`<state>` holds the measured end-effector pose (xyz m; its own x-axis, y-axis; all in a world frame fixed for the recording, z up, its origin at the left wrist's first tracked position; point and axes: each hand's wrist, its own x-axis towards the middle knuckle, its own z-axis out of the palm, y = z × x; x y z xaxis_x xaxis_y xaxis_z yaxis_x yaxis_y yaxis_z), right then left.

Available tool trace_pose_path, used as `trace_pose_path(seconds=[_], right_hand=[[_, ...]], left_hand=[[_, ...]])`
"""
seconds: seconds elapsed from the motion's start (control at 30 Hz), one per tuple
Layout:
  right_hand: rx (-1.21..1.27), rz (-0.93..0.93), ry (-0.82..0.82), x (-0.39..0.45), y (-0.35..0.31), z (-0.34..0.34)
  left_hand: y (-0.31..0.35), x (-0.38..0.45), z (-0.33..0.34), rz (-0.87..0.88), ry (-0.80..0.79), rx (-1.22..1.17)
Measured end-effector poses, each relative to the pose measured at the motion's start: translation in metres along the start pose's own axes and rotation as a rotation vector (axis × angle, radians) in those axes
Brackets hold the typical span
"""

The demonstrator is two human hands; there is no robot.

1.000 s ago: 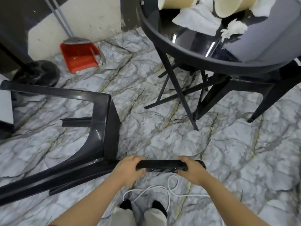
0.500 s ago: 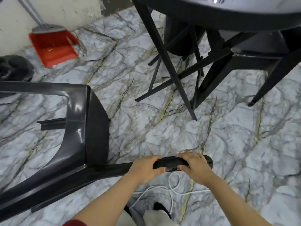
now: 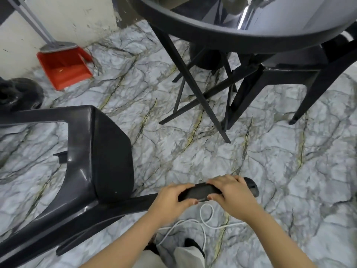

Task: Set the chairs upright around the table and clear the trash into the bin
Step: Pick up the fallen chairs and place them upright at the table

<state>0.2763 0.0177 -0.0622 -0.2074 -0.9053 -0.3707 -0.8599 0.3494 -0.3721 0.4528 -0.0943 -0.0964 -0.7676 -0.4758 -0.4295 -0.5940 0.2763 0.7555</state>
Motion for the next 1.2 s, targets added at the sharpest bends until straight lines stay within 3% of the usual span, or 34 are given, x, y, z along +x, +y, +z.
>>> trace_pose_path(seconds=[0.1, 0.27, 0.37, 0.43, 0.53, 0.67, 0.87, 1.0, 1.2], right_hand=[[-0.02, -0.041, 0.046, -0.012, -0.018, -0.048], [-0.198, -0.048, 0.349, -0.044, -0.048, -0.133], [-0.203, -0.083, 0.416, -0.064, -0.067, -0.175], [-0.097, -0.094, 0.452, -0.074, -0.08, -0.198], [0.251, -0.073, 0.453, -0.085, -0.097, -0.221], [0.518, -0.044, 0.457, -0.097, -0.134, -0.228], [0.45, -0.058, 0.56, -0.12, -0.217, -0.222], [0.38, -0.093, 0.607, -0.138, -0.286, -0.214], [0.234, -0.106, 0.692, -0.163, -0.401, -0.192]], left_hand=[[0.031, -0.02, -0.024, 0.014, 0.045, -0.063], [0.086, -0.063, -0.069, 0.037, 0.154, -0.195], [0.109, -0.093, -0.093, 0.04, 0.225, -0.272], [0.119, -0.111, -0.105, 0.038, 0.277, -0.304], [0.124, -0.137, -0.121, 0.043, 0.352, -0.335], [0.115, -0.171, -0.145, 0.058, 0.424, -0.357], [0.101, -0.239, -0.177, 0.104, 0.462, -0.33], [0.1, -0.291, -0.206, 0.165, 0.57, -0.321], [0.105, -0.363, -0.256, 0.284, 0.512, -0.405]])
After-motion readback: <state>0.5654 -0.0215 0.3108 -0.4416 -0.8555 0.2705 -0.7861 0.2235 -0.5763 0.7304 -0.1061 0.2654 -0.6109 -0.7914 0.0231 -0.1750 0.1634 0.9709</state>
